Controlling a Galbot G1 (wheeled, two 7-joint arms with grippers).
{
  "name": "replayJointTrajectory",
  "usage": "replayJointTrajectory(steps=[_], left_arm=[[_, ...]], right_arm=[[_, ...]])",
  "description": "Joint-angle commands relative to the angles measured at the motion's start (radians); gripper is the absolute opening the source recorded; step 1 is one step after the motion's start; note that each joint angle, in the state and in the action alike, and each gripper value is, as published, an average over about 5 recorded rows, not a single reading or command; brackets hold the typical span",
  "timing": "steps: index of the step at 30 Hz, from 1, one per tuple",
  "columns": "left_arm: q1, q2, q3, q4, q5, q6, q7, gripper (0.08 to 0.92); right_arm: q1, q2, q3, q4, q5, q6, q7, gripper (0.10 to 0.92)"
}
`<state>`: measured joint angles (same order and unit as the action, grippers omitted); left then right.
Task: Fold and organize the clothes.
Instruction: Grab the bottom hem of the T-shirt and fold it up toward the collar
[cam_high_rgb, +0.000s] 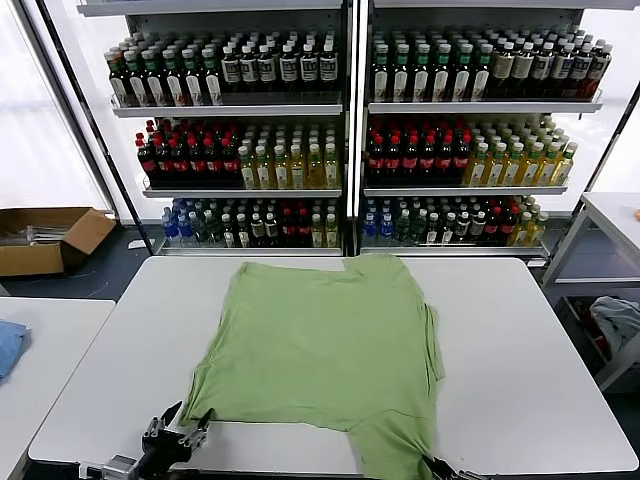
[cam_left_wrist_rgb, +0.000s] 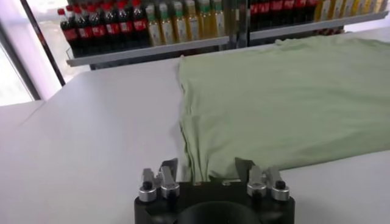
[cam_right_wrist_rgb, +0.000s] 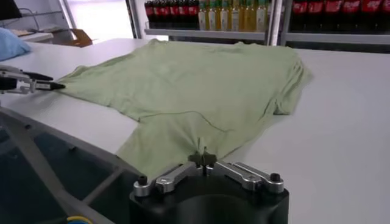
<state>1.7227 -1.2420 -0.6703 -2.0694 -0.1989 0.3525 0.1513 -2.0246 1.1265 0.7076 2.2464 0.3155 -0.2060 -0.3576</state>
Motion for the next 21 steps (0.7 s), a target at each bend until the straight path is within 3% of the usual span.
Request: replayJointTrajectory(steps=[1,21], left_arm=[[-0.005,-0.004,0.016,0.020,0.021,0.000,-0.003,0.654],[0.029,-0.003,0.001,-0.030,0.008,-0.021,0.029,0.106]], right_arm=[[-0.004,0.000,0.006,0.001,0.004,0.002,0.000,0.106],[-0.015,0.003,0.006,0.001,0.007,0.009,-0.009,0.106]])
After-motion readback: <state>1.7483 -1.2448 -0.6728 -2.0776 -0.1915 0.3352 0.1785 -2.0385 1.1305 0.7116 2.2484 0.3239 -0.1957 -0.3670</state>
